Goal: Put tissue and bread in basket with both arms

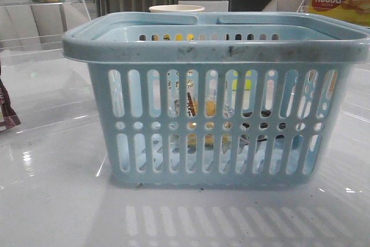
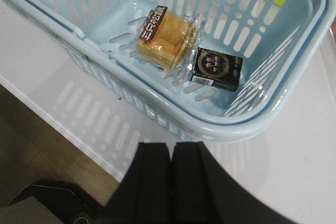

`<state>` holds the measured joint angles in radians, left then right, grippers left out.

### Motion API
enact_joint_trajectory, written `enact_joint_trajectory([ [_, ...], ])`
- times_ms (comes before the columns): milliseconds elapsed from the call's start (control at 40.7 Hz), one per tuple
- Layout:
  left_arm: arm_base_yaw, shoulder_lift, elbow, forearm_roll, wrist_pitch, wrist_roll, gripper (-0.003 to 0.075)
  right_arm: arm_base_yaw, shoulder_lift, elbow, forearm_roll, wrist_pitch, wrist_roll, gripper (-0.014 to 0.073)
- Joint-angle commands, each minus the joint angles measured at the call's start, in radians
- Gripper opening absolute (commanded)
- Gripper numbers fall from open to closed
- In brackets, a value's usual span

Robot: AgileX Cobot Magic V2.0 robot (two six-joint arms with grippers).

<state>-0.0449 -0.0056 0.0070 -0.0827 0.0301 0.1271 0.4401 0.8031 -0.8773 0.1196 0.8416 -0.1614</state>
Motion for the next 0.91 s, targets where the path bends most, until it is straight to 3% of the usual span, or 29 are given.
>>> enact_joint_trajectory([
  [0,-0.007,-0.018,0.006,-0.008,-0.091,-0.008,0.0093,0.000,-0.009,-0.026,-0.003,-0.063,-0.008,0.0028],
  [197,-0.007,-0.018,0.006,-0.008,-0.091,-0.008,0.0093,-0.041,-0.056,0.018,-0.008,-0.085,-0.008,0.0028],
  [442,-0.007,-0.017,0.006,-0.008,-0.091,-0.008,0.0093,-0.284,-0.315,0.269,-0.008,-0.366,-0.008,0.0028],
  [614,-0.007,-0.017,0.006,-0.008,-0.091,-0.008,0.0093,-0.396,-0.554,0.485,-0.008,-0.519,-0.008,0.0028],
  [885,-0.007,-0.017,0.006,-0.008,-0.091,-0.008,0.0093,-0.425,-0.761,0.747,-0.008,-0.677,-0.008,0.0028],
])
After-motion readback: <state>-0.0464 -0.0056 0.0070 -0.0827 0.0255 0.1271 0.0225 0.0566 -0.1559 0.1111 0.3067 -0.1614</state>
